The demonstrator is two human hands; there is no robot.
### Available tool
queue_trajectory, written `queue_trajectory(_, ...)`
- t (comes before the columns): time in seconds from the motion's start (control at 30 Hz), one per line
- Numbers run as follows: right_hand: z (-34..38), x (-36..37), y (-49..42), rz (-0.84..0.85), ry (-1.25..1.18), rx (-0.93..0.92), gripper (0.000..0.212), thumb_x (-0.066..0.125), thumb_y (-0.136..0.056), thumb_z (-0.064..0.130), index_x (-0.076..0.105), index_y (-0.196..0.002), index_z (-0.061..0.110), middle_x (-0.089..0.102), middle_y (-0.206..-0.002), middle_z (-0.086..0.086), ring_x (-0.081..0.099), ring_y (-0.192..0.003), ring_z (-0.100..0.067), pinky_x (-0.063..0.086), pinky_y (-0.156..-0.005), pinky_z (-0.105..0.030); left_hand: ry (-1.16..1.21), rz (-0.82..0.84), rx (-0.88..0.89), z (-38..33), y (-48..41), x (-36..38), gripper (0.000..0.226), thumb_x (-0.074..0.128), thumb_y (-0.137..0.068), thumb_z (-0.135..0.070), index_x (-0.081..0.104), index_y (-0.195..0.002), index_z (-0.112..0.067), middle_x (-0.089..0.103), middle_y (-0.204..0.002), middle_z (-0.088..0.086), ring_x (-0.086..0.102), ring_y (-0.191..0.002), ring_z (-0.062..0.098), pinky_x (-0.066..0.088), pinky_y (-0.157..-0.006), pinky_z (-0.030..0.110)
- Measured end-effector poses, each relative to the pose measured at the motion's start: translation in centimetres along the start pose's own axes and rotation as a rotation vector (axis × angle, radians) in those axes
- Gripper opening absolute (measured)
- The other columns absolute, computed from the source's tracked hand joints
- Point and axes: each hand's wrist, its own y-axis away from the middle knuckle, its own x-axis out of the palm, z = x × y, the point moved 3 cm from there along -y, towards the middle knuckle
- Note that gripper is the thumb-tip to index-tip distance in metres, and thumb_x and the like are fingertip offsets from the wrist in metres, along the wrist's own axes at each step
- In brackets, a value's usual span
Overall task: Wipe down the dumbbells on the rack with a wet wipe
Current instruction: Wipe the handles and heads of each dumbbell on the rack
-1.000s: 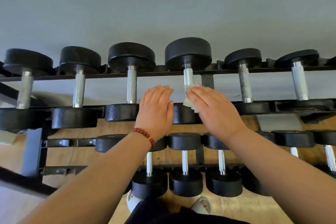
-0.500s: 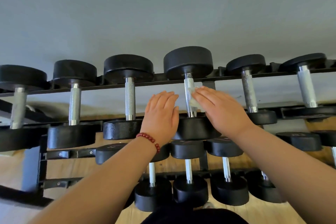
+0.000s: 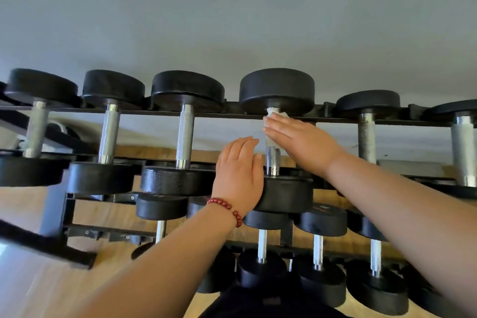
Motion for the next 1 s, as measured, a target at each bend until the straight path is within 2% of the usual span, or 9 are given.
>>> queue_trajectory(0.13,-1.2,0.4,0.5,0.079,-0.057,-0.073,0.052,0.029,-0.098,0.014,0.036,-0.149,0.014,0.03,-0.157,-0.006,0.022,-0.145,-0.017,0.028,-0.116,-0.043,0.125,-0.027,-0.168,-0.2,0.1,0.4,0.037,0.037,-0.102,-0.026,0.049,-0.136,-0.017,0.048,-0.139,-0.003,0.032,-0.132,0.012,0.029,-0.112,0.03)
queue_trajectory(0.27,-2.9,-0.2,-0.9,-0.052,0.059,-0.181,0.068,0.066,-0.076,-0.016,0.05,-0.139,0.003,0.048,-0.145,-0.016,0.044,-0.134,-0.03,0.025,-0.109,-0.048,0.149,-0.046,-0.207,-0.9,0.3,0.5,0.037,0.04,-0.102,-0.024,0.047,-0.137,-0.019,0.044,-0.138,-0.008,0.025,-0.124,-0.004,0.021,-0.105,0.018)
queue_trajectory(0.33,-2.5,0.2,-0.5,-0.069,0.024,-0.181,0.064,0.063,-0.077,-0.016,0.051,-0.138,0.001,0.049,-0.143,-0.018,0.044,-0.134,-0.031,0.025,-0.107,-0.049,0.181,-0.047,-0.233,-1.4,0.3,0.9,0.037,0.041,-0.101,-0.024,0.047,-0.137,-0.02,0.043,-0.136,-0.01,0.023,-0.122,-0.006,0.021,-0.104,0.016)
queue_trajectory(0.47,-2.3,0.4,0.5,-0.011,-0.018,-0.37,0.049,0.036,-0.09,0.007,0.052,-0.137,0.003,0.051,-0.142,-0.016,0.045,-0.132,-0.027,0.031,-0.107,-0.049,0.223,-0.034,-0.309,-1.8,0.4,1.6,0.037,0.039,-0.102,-0.025,0.048,-0.137,-0.021,0.044,-0.139,-0.007,0.03,-0.133,0.005,0.022,-0.105,0.017)
queue_trajectory(0.53,-3.2,0.0,-0.5,-0.056,0.014,-0.356,0.047,0.047,-0.087,-0.002,0.055,-0.134,0.003,0.053,-0.14,-0.016,0.049,-0.129,-0.028,0.034,-0.106,-0.047,0.235,-0.049,-0.347,-1.7,0.4,1.7,0.036,0.039,-0.102,-0.026,0.05,-0.136,-0.021,0.046,-0.139,-0.006,0.033,-0.133,0.008,0.026,-0.106,0.019)
queue_trajectory(0.63,-2.9,0.7,-0.8,-0.105,0.019,-0.275,0.065,0.069,-0.07,-0.018,0.057,-0.131,-0.001,0.054,-0.138,-0.019,0.05,-0.129,-0.033,0.03,-0.104,-0.047,0.229,-0.071,-0.35,-1.5,0.4,1.7,0.035,0.038,-0.102,-0.025,0.053,-0.133,-0.018,0.051,-0.137,-0.002,0.038,-0.132,0.011,0.033,-0.11,0.027)
queue_trajectory(0.8,-3.5,0.4,-0.7,-0.061,0.002,-0.407,0.05,0.038,-0.086,0.001,0.056,-0.132,0.001,0.054,-0.139,-0.017,0.051,-0.129,-0.031,0.033,-0.106,-0.049,0.191,-0.09,-0.355,-1.4,0.5,1.8,0.036,0.037,-0.102,-0.025,0.052,-0.134,-0.019,0.052,-0.136,-0.004,0.039,-0.13,0.01,0.029,-0.105,0.02)
queue_trajectory(0.9,-4.0,0.0,-1.7,-0.09,0.012,-0.309,0.063,0.061,-0.071,-0.021,0.056,-0.131,-0.003,0.053,-0.138,-0.021,0.05,-0.128,-0.034,0.031,-0.102,-0.049,0.185,-0.096,-0.367,-1.6,0.5,1.9,0.036,0.037,-0.102,-0.026,0.052,-0.134,-0.02,0.051,-0.137,-0.004,0.039,-0.131,0.009,0.028,-0.104,0.02)
queue_trajectory(1.0,-3.2,1.0,-0.2,-0.056,-0.054,-0.368,0.071,0.069,-0.069,-0.02,0.053,-0.135,-0.001,0.051,-0.141,-0.019,0.044,-0.132,-0.031,0.029,-0.105,-0.05,0.18,-0.088,-0.372,-1.6,0.5,1.8,0.036,0.037,-0.102,-0.026,0.052,-0.135,-0.02,0.051,-0.138,-0.004,0.038,-0.132,0.009,0.028,-0.105,0.02)
